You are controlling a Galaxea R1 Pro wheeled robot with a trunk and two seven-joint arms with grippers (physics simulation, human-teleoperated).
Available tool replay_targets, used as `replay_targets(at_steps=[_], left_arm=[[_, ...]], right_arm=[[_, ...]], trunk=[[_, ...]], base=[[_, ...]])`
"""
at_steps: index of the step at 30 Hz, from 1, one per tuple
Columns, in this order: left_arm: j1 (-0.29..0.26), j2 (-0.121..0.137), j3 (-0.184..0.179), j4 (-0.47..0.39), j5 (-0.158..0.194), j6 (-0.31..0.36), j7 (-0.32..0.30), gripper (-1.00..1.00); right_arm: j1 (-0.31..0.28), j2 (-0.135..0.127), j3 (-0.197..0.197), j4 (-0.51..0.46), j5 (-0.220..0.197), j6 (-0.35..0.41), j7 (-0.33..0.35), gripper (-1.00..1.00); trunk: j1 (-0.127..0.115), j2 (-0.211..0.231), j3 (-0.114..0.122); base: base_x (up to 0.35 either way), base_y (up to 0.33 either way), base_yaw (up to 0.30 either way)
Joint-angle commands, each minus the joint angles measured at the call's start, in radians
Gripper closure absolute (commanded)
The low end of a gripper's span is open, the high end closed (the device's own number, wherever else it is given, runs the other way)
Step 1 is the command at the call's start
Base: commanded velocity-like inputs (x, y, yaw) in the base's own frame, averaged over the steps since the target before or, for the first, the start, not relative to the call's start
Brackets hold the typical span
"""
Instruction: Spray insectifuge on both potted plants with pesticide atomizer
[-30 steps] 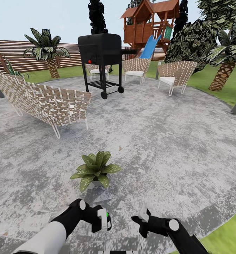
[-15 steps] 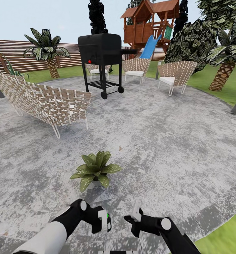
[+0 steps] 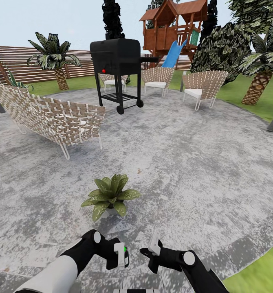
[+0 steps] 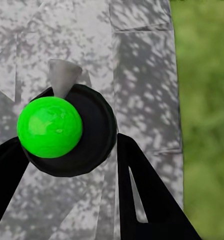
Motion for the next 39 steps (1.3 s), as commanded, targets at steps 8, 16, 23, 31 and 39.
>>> replay_targets(at_steps=[8, 16, 23, 31, 39], left_arm=[[0.0, -0.019, 0.0, -0.001, -0.006, -0.015, -0.001, 1.0], [0.0, -0.04, 0.0, -0.001, -0.004, -0.016, -0.001, 1.0], [0.0, -0.043, 0.0, -0.001, -0.002, -0.057, -0.006, 1.0], [0.0, -0.042, 0.002, 0.008, 0.0, -0.098, -0.015, 1.0], [0.0, -0.044, 0.002, 0.011, 0.001, -0.114, -0.035, 1.0]], right_arm=[[0.0, 0.0, -0.001, 0.0, 0.01, -0.007, 0.001, 1.0], [0.0, 0.0, -0.001, -0.001, 0.011, -0.007, 0.001, 1.0], [0.0, 0.0, -0.001, 0.001, 0.012, -0.007, 0.001, 1.0], [0.0, -0.001, -0.002, 0.002, 0.015, -0.007, 0.001, 1.0], [0.0, -0.001, -0.003, 0.003, 0.015, -0.007, 0.001, 1.0]], trunk=[[0.0, 0.0, -0.001], [0.0, 0.0, -0.001], [0.0, 0.0, -0.001], [0.0, 0.0, -0.001], [0.0, 0.0, -0.001]], base=[[0.0, 0.0, 0.0], [0.0, 0.0, 0.0], [0.0, 0.0, 0.0], [0.0, 0.0, 0.0], [0.0, 0.0, 0.0]])
